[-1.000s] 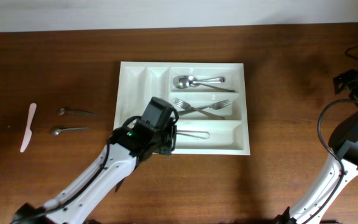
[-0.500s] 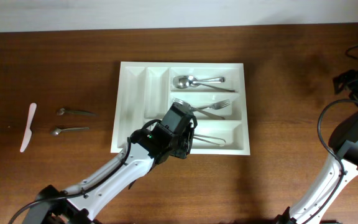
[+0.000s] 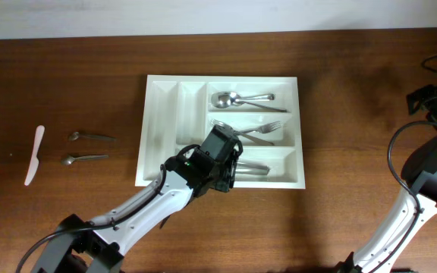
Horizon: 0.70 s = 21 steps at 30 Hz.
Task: Pack container
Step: 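Carry the tongs with the left gripper into the tray's bottom compartment, then open the left gripper and withdraw it to the left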
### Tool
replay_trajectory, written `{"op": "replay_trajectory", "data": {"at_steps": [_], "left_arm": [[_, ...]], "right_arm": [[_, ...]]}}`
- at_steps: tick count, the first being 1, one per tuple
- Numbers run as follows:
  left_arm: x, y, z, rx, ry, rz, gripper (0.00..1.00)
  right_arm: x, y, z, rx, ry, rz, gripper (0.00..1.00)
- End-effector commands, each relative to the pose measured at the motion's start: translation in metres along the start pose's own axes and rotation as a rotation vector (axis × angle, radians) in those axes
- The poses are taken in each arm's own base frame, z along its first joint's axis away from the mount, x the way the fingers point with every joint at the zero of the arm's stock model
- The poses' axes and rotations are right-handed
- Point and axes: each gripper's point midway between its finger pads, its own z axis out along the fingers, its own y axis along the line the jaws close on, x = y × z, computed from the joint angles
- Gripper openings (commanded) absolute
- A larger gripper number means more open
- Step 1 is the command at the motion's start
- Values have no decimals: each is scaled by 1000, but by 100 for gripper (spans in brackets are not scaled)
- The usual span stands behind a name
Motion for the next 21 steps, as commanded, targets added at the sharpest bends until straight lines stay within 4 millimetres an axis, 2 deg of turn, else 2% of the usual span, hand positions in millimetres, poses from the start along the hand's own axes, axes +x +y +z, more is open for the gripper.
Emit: {"op": "replay_trajectory", "data": {"at_steps": [1,3,7,10,12,13,14,15,17,19,21], "left_arm": [[-3,-10,0,35,-25,-5,47],[-4,-10,0,39,-32,-5,54],[-1,-18,-1,71,-18,6,59],[-3,-49,-14,164,-18,142,64],[-18,-84,-49,238,-69,325,69],[-44,-103,-87,246,-172,478,81],[-54,-107,-101,237,-217,529,93],[-72,-113,-125,221,-294,630,99],[-80,-121,-151,242,-310,739,99],[-78,-120,-170,279,-260,778,99],[-99,-112,-189,249,-339,767,99]], "right_arm": [[-2,-2,-20,-26,-45,3,99],[-2,-2,-20,-26,-45,3,99],[-2,-2,-20,-26,-45,3,99],[-2,-2,-20,-26,-45,3,99],[-2,-2,-20,-26,-45,3,99],[-2,-2,-20,-26,-45,3,99],[-2,-2,-20,-26,-45,3,99],[-2,-2,-20,-26,-45,3,99],[-2,-2,-20,-26,-45,3,99],[-2,-2,-20,-26,-45,3,99],[-2,-2,-20,-26,-45,3,99]]}}
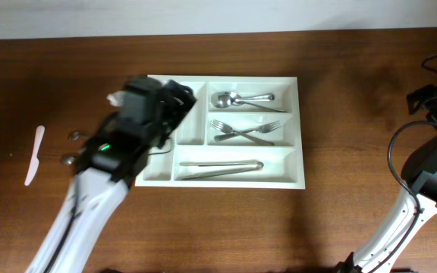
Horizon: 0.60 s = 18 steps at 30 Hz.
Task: Pack container
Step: 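Open the left gripper and withdraw it to the left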
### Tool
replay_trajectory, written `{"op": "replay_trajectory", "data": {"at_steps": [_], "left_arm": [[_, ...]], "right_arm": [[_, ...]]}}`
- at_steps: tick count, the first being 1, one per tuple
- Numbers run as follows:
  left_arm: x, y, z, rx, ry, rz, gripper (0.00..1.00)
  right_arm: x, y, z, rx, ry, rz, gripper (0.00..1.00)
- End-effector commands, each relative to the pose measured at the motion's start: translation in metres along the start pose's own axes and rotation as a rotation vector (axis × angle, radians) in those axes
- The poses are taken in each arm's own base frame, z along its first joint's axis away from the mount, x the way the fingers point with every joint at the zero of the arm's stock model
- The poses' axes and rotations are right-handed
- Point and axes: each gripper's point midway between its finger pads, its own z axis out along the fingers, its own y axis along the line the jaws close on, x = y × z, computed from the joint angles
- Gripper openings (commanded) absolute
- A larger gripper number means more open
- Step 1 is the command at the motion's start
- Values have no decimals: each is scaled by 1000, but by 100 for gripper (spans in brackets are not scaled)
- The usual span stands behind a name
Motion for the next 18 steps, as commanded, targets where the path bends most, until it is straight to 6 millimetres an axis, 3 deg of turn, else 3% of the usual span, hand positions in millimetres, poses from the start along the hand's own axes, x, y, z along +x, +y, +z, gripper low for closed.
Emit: {"op": "replay_trajectory", "data": {"at_steps": [1,4,8,13,18], "left_arm": [[-30,23,-27,-74,-107,136,99],[-77,78,-31,-237,-279,-296,99],[-112,136,-6,-352,-312,-597,99],[-129,209,25,-499,-238,-774,99],[-132,259,43,-610,-174,-760,99]], "right_arm": [[-2,-2,-20,-26,-45,3,99],[-2,-2,-20,-26,-45,3,99],[-2,-2,-20,-26,-45,3,99],[-2,-2,-20,-26,-45,3,99],[-2,-2,-20,-26,-45,3,99]]}}
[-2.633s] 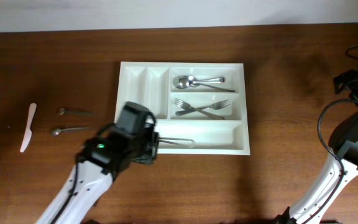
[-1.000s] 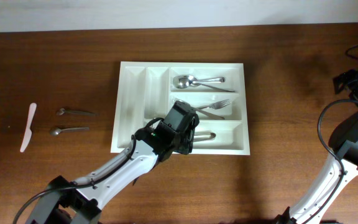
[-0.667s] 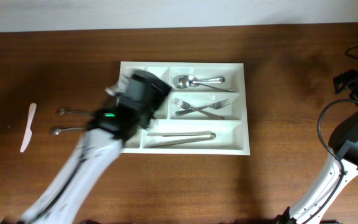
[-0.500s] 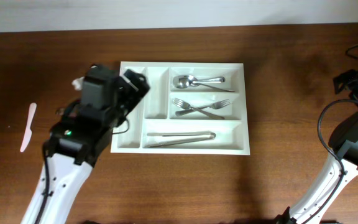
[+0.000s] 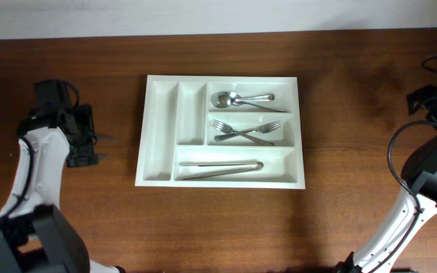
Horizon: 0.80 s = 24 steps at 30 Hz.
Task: Pack container
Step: 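Open the left gripper and withdraw it to the left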
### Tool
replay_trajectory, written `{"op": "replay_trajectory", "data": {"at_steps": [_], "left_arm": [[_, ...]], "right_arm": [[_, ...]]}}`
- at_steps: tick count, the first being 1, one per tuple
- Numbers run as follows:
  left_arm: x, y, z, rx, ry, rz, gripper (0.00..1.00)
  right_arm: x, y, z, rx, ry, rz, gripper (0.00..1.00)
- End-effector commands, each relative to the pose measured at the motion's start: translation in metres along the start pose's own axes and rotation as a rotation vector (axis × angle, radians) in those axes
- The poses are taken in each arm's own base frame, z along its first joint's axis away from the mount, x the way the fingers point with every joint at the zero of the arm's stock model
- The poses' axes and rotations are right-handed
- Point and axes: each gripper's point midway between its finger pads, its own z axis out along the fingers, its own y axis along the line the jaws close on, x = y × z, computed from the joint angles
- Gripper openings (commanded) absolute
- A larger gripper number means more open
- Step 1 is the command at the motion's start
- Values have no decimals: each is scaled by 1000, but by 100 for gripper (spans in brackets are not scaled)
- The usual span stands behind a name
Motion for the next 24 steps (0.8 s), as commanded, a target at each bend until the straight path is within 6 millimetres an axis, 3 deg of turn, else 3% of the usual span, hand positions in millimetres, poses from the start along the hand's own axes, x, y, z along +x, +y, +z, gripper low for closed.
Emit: {"op": "replay_trajectory", "data": {"at_steps": [1,8,13,24], "left_arm": [[-3,10,19,-52,36,50,99],[-15,26,38,-140,-14,118,99],[-20,47,48,-226,4,30,99],[-43,58,62,-258,-2,-71,99]], "right_arm": [[-2,-2,-20,-26,-45,3,99],[-2,-2,-20,-26,-45,3,99],[-2,-2,-20,-26,-45,3,99],[-2,-2,-20,-26,-45,3,99]]}}
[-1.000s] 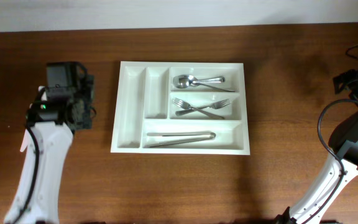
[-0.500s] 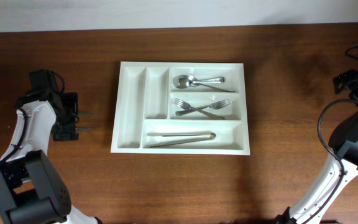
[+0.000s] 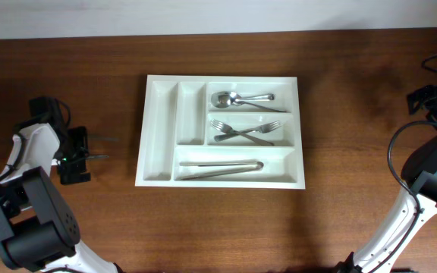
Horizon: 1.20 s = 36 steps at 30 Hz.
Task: Pack container
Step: 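Open the left gripper and withdraw it to the left, then move the left gripper over the small spoons and grasp one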
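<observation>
The white cutlery tray (image 3: 222, 130) lies mid-table. Its right compartments hold spoons (image 3: 240, 98), crossed forks (image 3: 245, 131) and long metal pieces (image 3: 220, 168) along the front; the two tall left slots are empty. My left gripper (image 3: 74, 161) hangs left of the tray over two small spoons, whose handles (image 3: 103, 139) stick out to its right. Its fingers look spread with nothing in them. My arm hides the table to the left of the spoons. The right arm (image 3: 431, 144) stands at the far right edge, with its fingers too dark to read.
Bare wooden table surrounds the tray. The pale wall edge runs along the back. Cables hang by the right arm at the top right corner.
My left gripper shifted slightly toward the front and left, now lying over both small spoons. The tray contents and the right arm are unchanged.
My left gripper was first over the tray's front compartment, where long metal pieces lay. Then it was above the tray's left side, with the pieces left behind. It was later beside the two small spoons left of the tray, and now sits over them.
</observation>
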### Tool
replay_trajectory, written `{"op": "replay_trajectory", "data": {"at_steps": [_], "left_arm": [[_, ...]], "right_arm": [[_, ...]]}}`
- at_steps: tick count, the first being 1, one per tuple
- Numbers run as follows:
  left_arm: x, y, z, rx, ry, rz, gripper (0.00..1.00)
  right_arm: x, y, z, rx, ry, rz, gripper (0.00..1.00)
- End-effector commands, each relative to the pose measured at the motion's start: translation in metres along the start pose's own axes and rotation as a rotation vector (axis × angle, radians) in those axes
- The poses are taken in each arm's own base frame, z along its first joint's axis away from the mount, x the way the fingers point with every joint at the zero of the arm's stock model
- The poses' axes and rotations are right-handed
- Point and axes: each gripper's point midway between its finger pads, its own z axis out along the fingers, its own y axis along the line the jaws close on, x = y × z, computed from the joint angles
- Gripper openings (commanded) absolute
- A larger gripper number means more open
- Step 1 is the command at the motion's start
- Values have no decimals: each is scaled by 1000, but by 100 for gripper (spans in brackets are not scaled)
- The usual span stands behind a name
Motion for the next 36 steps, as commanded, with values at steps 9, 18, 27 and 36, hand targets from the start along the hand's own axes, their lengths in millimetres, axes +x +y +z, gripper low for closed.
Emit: {"op": "replay_trajectory", "data": {"at_steps": [9,18,27,36], "left_arm": [[-16,-1,8,7,-14,-60,99],[-13,-2,8,11,6,-75,99],[-11,-2,10,10,21,-99,99],[-18,10,16,-37,32,-142,99]], "right_arm": [[-2,-2,-20,-26,-45,3,99],[-2,-2,-20,-26,-45,3,99],[-2,-2,-20,-26,-45,3,99],[-2,-2,-20,-26,-46,3,99]]}}
